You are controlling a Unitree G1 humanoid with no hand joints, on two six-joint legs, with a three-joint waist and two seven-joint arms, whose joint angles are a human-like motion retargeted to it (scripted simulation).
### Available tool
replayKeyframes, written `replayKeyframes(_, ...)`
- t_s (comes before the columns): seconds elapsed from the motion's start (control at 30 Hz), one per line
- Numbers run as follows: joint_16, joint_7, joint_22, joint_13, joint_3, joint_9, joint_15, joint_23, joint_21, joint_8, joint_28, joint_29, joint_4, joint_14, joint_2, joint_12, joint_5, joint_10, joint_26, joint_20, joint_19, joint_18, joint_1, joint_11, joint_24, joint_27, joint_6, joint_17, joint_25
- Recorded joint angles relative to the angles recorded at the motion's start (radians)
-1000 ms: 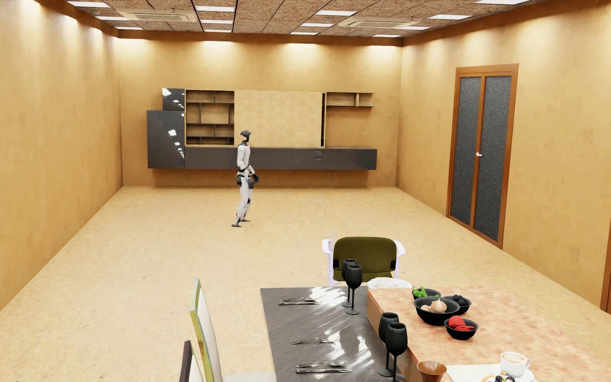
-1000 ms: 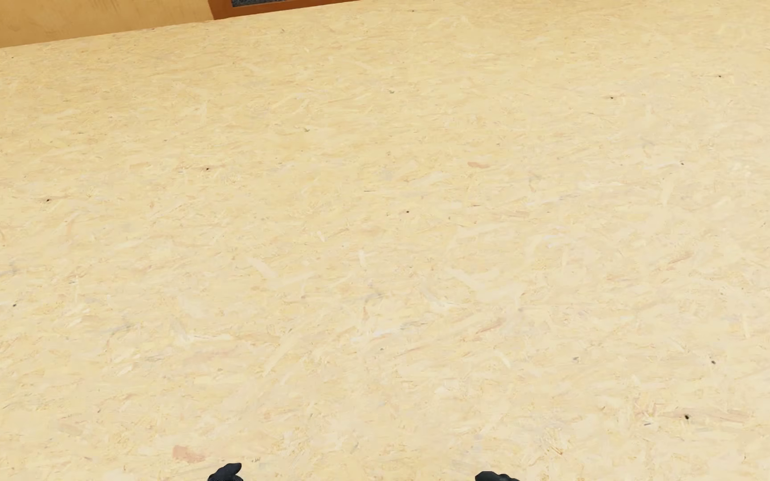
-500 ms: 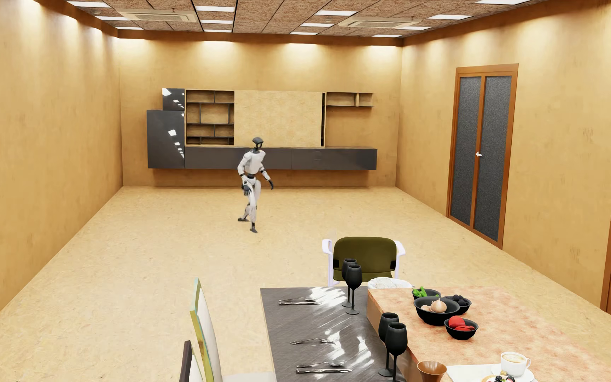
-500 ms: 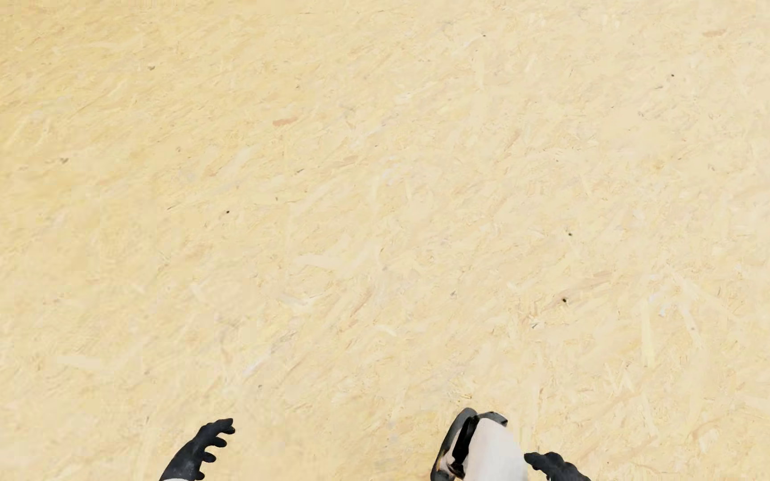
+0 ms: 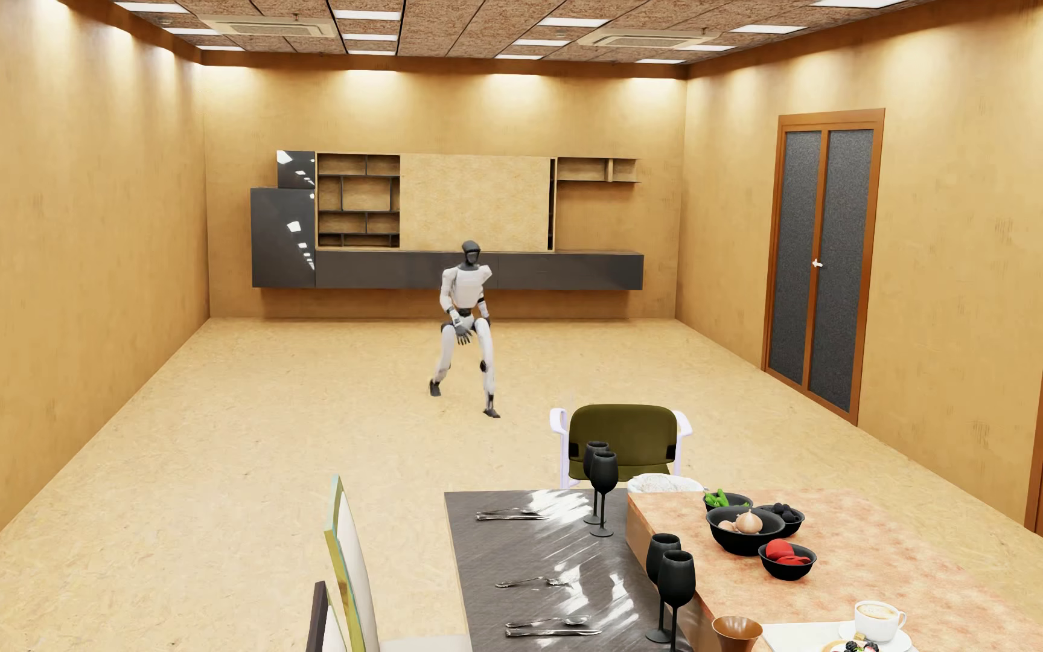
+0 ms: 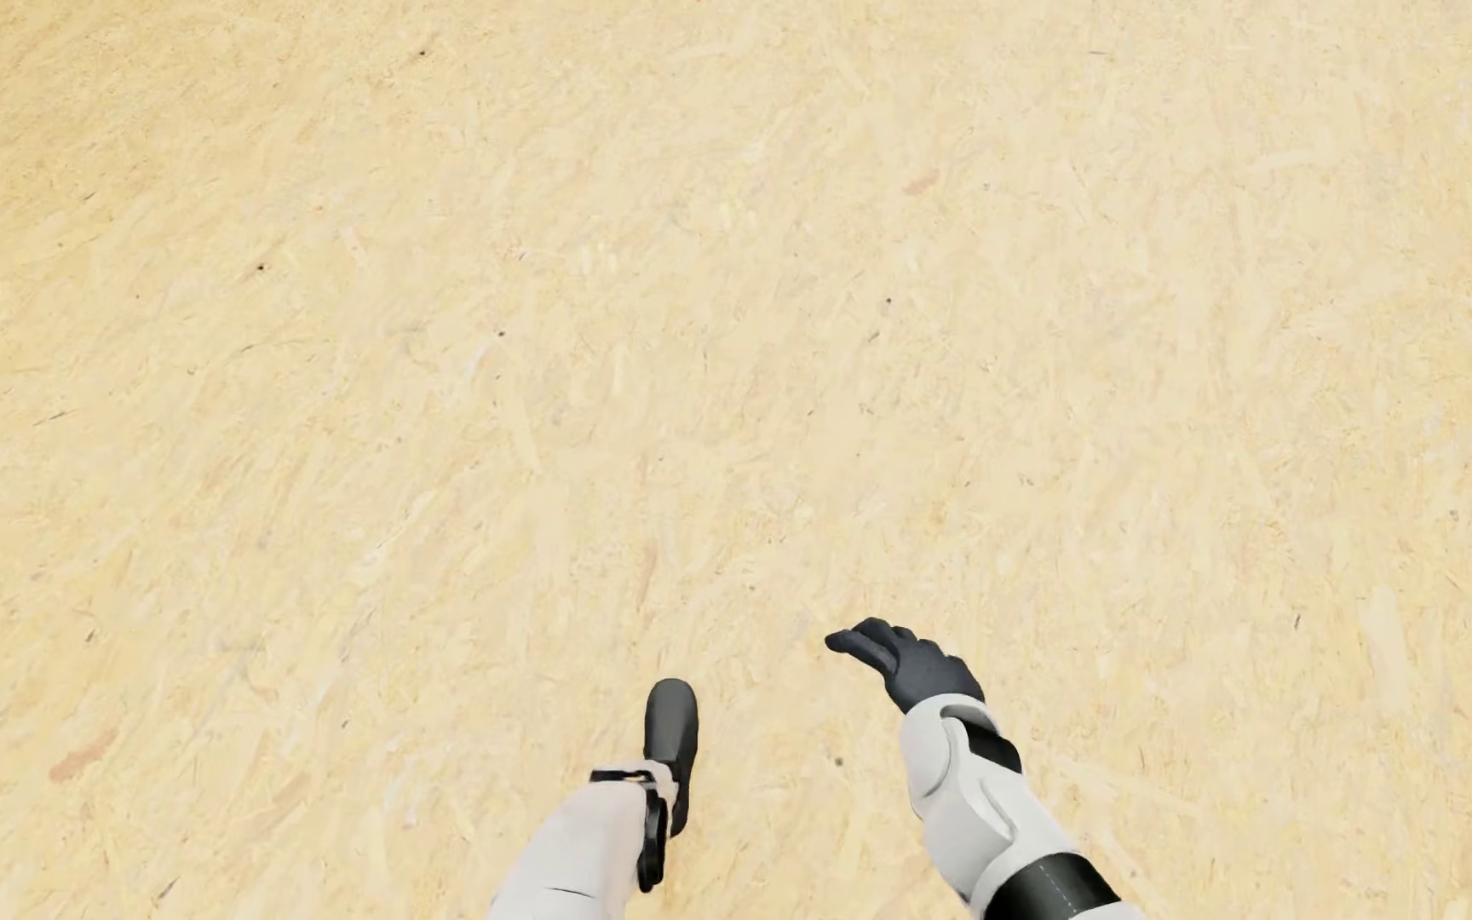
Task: Go to the officechair
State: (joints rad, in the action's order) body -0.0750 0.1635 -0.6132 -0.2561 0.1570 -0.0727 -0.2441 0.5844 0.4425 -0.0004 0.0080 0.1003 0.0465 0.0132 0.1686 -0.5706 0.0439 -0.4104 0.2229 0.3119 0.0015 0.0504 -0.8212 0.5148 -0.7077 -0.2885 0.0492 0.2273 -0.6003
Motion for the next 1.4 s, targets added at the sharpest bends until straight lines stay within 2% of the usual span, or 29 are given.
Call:
replayKeyframes(0.03,-0.021,0.004,-0.016,0.027,0.008,-0.009,0.213,0.092,-0.025,0.021,0.014,0.04,-0.013,-0.04,-0.046,0.015,0.035,-0.141,0.007,0.005,0.108,-0.088,0.012,0.2,-0.004,-0.067,0.009,-0.004,0.038)
replayKeyframes(0.07,-0.02,0.006,-0.038,0.064,0.01,-0.021,0.382,0.178,-0.056,0.008,0.013,0.074,-0.028,-0.142,-0.155,0.054,0.077,-0.232,0.017,-0.002,0.179,-0.102,0.047,0.458,-0.008,-0.136,0.017,-0.012,0.068)
replayKeyframes(0.13,0.025,0.007,-0.071,0.131,-0.015,-0.037,0.26,0.336,-0.056,0.003,-0.004,0.037,-0.067,-0.269,-0.464,0.181,0.108,-0.218,0.018,-0.053,0.072,-0.089,0.192,0.817,-0.037,-0.195,0.029,-0.03,0.097)
replayKeyframes(0.17,0.054,-0.004,-0.065,0.169,-0.038,-0.035,0.219,0.377,-0.004,-0.006,0.0,-0.057,-0.082,-0.298,-0.613,0.254,0.098,-0.148,0.013,-0.092,0.067,-0.069,0.286,0.849,-0.059,-0.189,0.029,-0.029,0.093)
replayKeyframes(0.23,0.101,-0.042,-0.04,0.287,-0.09,-0.015,0.136,0.376,0.069,-0.057,0.041,-0.252,-0.106,-0.336,-0.823,0.349,0.084,-0.009,-0.068,-0.161,0.048,-0.053,0.474,0.676,-0.079,-0.095,0.017,0.021,0.104)
replayKeyframes(0.3,0.129,-0.063,0.008,0.455,-0.139,0.007,0.132,0.268,-0.03,-0.052,0.044,-0.314,-0.123,-0.429,-0.941,0.45,0.078,0.03,-0.154,-0.252,0.029,-0.059,0.633,0.324,-0.072,-0.071,0.001,0.067,0.158)
replayKeyframes(0.37,0.165,-0.097,0.11,0.627,-0.182,0.025,0.154,0.12,-0.223,-0.035,0.05,-0.203,-0.115,-0.511,-0.958,0.527,0.1,0.038,-0.225,-0.324,0.049,-0.04,0.782,-0.156,-0.038,-0.073,-0.004,0.064,0.164)
replayKeyframes(0.43,0.176,-0.142,0.22,0.735,-0.222,0.036,0.138,0.045,-0.395,-0.163,0.118,0.029,-0.077,-0.478,-0.927,0.52,0.14,-0.043,-0.263,-0.319,0.048,0.005,0.9,-0.296,0.064,-0.099,0.002,-0.026,0.128)
replayKeyframes(0.47,0.19,-0.156,0.26,0.749,-0.241,0.034,0.277,0.052,-0.435,-0.185,0.149,0.113,-0.028,-0.347,-0.936,0.486,0.131,-0.179,-0.265,-0.303,-0.073,0.034,0.905,-0.154,0.12,-0.131,-0.004,-0.087,0.111)
replayKeyframes(0.5,0.205,-0.184,0.282,0.735,-0.249,0.028,0.297,0.084,-0.439,-0.213,0.166,0.132,0.01,-0.103,-0.93,0.443,0.123,-0.409,-0.253,-0.284,-0.142,0.056,0.849,0.004,0.155,-0.165,-0.015,-0.131,0.099)
replayKeyframes(0.53,0.21,-0.164,0.278,0.694,-0.249,0.02,0.199,0.134,-0.407,-0.235,0.172,0.076,0.078,0.097,-0.902,0.403,0.107,-0.654,-0.222,-0.265,-0.129,0.091,0.745,0.12,0.164,-0.181,-0.03,-0.149,0.087)
replayKeyframes(0.57,0.207,-0.143,0.24,0.635,-0.235,0.015,0.11,0.186,-0.35,-0.252,0.171,-0.03,0.149,0.093,-0.845,0.378,0.073,-0.837,-0.176,-0.25,-0.125,0.063,0.628,0.166,0.151,-0.178,-0.048,-0.146,0.07)
replayKeyframes(0.6,0.196,-0.138,0.171,0.565,-0.211,0.013,0.054,0.225,-0.281,-0.256,0.161,-0.131,0.164,-0.003,-0.76,0.367,0.026,-0.935,-0.12,-0.242,-0.12,-0.034,0.507,0.141,0.13,-0.156,-0.065,-0.128,0.044)
replayKeyframes(0.67,0.173,-0.068,0.002,0.413,-0.159,0.024,-0.005,0.251,-0.142,-0.207,0.082,-0.199,0.155,-0.137,-0.558,0.324,-0.07,-0.865,-0.013,-0.231,-0.103,-0.053,0.328,0.006,0.081,-0.096,-0.079,-0.076,-0.034)
replayKeyframes(0.7,0.157,-0.033,-0.064,0.336,-0.136,0.033,-0.039,0.238,-0.073,-0.167,0.009,-0.187,0.137,-0.179,-0.464,0.3,-0.104,-0.742,0.039,-0.235,-0.098,-0.025,0.264,-0.045,0.052,-0.072,-0.078,-0.057,-0.083)
replayKeyframes(0.77,0.165,-0.003,-0.105,0.171,-0.091,0.051,-0.147,0.172,0.048,-0.09,-0.157,-0.154,0.101,-0.182,-0.319,0.188,-0.142,-0.381,0.037,-0.226,-0.097,-0.006,0.168,-0.06,0.008,-0.012,-0.069,-0.034,-0.138)
replayKeyframes(0.8,0.152,-0.041,-0.091,0.104,-0.071,0.059,-0.21,0.112,0.068,-0.033,-0.192,-0.131,0.067,-0.157,-0.251,0.125,-0.142,-0.128,0.024,-0.198,-0.09,0.032,0.156,-0.06,0.0,0.018,-0.065,-0.03,-0.131)
replayKeyframes(0.87,0.09,-0.112,-0.06,0.063,-0.037,0.071,-0.319,-0.035,0.011,0.057,-0.121,-0.033,0.058,-0.197,-0.088,-0.006,-0.127,0.245,0.031,-0.095,-0.074,0.113,0.187,-0.032,0.018,0.081,-0.066,-0.047,-0.029)
replayKeyframes(0.9,0.054,-0.038,-0.069,0.085,-0.027,0.073,-0.299,-0.108,-0.036,0.049,-0.074,0.025,0.077,-0.096,-0.038,-0.048,-0.098,0.205,0.043,-0.058,-0.068,0.121,0.197,0.05,0.026,0.114,-0.073,-0.047,0.037)
replayKeyframes(0.93,0.023,-0.032,-0.098,0.117,-0.018,0.066,-0.184,-0.174,-0.078,0.035,-0.054,0.069,0.062,0.091,-0.042,-0.065,-0.044,0.013,0.059,-0.049,-0.021,0.023,0.161,0.224,0.019,0.134,-0.071,-0.029,0.082)
replayKeyframes(1.0,0.019,0.006,-0.155,0.189,-0.017,0.039,0.134,-0.223,-0.164,0.017,-0.08,0.136,0.045,-0.118,-0.216,-0.031,0.062,-0.322,0.089,-0.078,0.122,-0.06,0.141,0.727,-0.037,0.106,-0.051,-0.029,0.102)
replayKeyframes(1.03,0.033,0.027,-0.147,0.204,-0.026,0.028,0.11,-0.178,-0.185,-0.002,-0.09,0.163,0.037,-0.185,-0.353,0.012,0.149,-0.344,0.088,-0.091,0.095,-0.053,0.192,0.9,-0.067,0.049,-0.036,-0.056,0.098)
replayKeyframes(1.07,0.048,0.044,-0.107,0.199,-0.045,0.021,0.084,-0.092,-0.166,-0.023,-0.069,0.152,0.021,-0.211,-0.484,0.057,0.21,-0.301,0.067,-0.096,-0.011,-0.049,0.263,0.97,-0.094,-0.025,-0.02,-0.07,0.086)
replayKeyframes(1.13,0.084,0.04,0.006,0.195,-0.089,0.02,0.04,0.11,-0.031,-0.108,0.054,-0.032,-0.021,-0.213,-0.654,0.139,0.222,-0.193,-0.04,-0.107,-0.121,-0.053,0.399,0.857,-0.118,-0.109,-0.001,-0.028,0.033)
replayKeyframes(1.2,0.12,0.005,0.106,0.254,-0.116,0.029,0.046,0.234,0.057,-0.116,0.116,-0.214,-0.059,-0.271,-0.734,0.23,0.149,-0.137,-0.157,-0.152,-0.027,-0.062,0.518,0.531,-0.052,-0.094,0.0,0.04,0.018)
replayKeyframes(1.23,0.144,-0.01,0.146,0.3,-0.121,0.036,0.066,0.263,0.066,-0.095,0.106,-0.254,-0.073,-0.339,-0.743,0.267,0.13,-0.138,-0.213,-0.175,-0.002,-0.06,0.567,0.311,0.0,-0.094,-0.001,0.074,0.03)
replayKeyframes(1.3,0.179,-0.062,0.239,0.415,-0.127,0.047,0.25,0.265,0.047,-0.103,0.079,-0.221,-0.087,-0.478,-0.706,0.35,0.15,-0.228,-0.266,-0.219,-0.025,-0.04,0.618,-0.074,0.088,-0.114,0.005,0.097,0.049)
replayKeyframes(1.33,0.202,-0.1,0.291,0.479,-0.131,0.043,0.302,0.258,0.014,-0.147,0.082,-0.158,-0.063,-0.532,-0.708,0.385,0.163,-0.344,-0.281,-0.223,-0.035,-0.02,0.603,-0.034,0.111,-0.115,0.005,0.078,0.07)
replayKeyframes(1.4,0.201,-0.184,0.321,0.52,-0.142,0.031,0.166,0.31,-0.046,-0.218,0.162,-0.05,-0.029,-0.382,-0.691,0.425,0.173,-0.654,-0.282,-0.21,-0.038,0.025,0.501,0.139,0.135,-0.149,-0.016,0.006,0.127)
